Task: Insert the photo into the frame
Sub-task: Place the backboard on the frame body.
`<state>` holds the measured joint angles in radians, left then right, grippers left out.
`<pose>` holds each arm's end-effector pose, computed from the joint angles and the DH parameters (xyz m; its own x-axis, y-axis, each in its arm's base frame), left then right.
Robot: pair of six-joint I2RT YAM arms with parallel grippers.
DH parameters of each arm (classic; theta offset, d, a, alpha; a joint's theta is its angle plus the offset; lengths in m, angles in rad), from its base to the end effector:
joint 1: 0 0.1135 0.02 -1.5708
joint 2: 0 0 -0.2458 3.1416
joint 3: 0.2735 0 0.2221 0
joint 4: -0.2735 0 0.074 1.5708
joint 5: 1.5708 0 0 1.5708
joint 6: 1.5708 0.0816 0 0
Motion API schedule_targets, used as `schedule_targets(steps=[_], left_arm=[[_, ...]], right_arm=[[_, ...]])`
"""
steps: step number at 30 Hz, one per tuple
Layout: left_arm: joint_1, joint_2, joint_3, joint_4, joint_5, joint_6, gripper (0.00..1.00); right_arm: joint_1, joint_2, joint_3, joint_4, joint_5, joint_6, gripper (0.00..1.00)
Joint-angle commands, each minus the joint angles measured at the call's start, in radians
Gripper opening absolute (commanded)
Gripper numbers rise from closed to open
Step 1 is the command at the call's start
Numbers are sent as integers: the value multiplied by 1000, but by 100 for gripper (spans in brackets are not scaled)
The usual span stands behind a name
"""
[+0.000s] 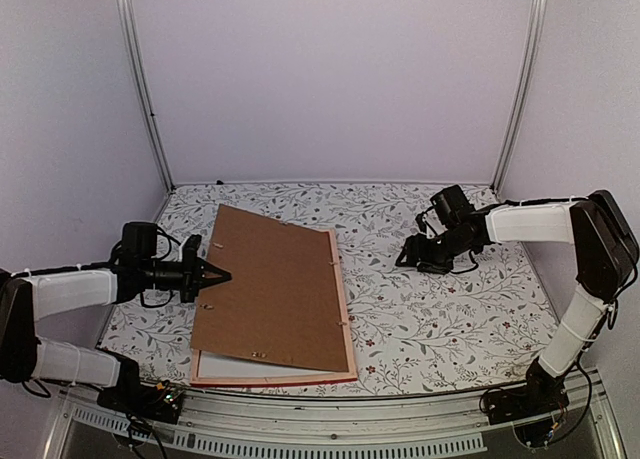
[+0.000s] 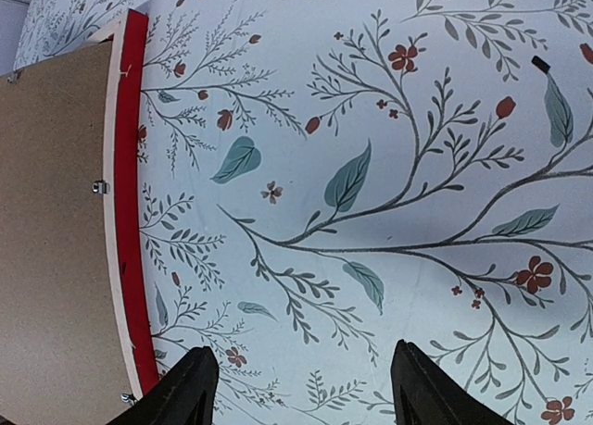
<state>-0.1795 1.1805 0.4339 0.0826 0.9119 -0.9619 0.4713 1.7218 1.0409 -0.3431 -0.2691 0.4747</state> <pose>0.2067 -0.1031 0.1632 -0.9391 -0.3400 -0.0507 -0.0844 0.3712 -0.9247 0.2933 0.1738 0.1381 -0.9333 0.0190 -0.3587 -0.1510 0.8854 0.4396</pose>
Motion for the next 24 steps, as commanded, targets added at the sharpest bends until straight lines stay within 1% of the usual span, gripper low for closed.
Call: schedule_targets(steps=[1,11,14,16,21,24], left_arm=[[-18,10,-7,51,23,23,4],[-20,10,3,-2,-15,69,18],[-19,12,9,-15,-23,81,20],[-20,16,17,-26,-30,93,19],[-18,27,26,-37,-44,110,12],[-19,29,28,-35,-55,112,10]], right_arm=[[3,8,-7,11,-4,-2,68],[3,12,-8,16,-7,-2,68],[4,13,-9,18,-9,-2,68],[4,16,-9,19,-11,-1,68],[4,18,-8,22,-15,2,68],[5,20,-9,22,-18,2,68]])
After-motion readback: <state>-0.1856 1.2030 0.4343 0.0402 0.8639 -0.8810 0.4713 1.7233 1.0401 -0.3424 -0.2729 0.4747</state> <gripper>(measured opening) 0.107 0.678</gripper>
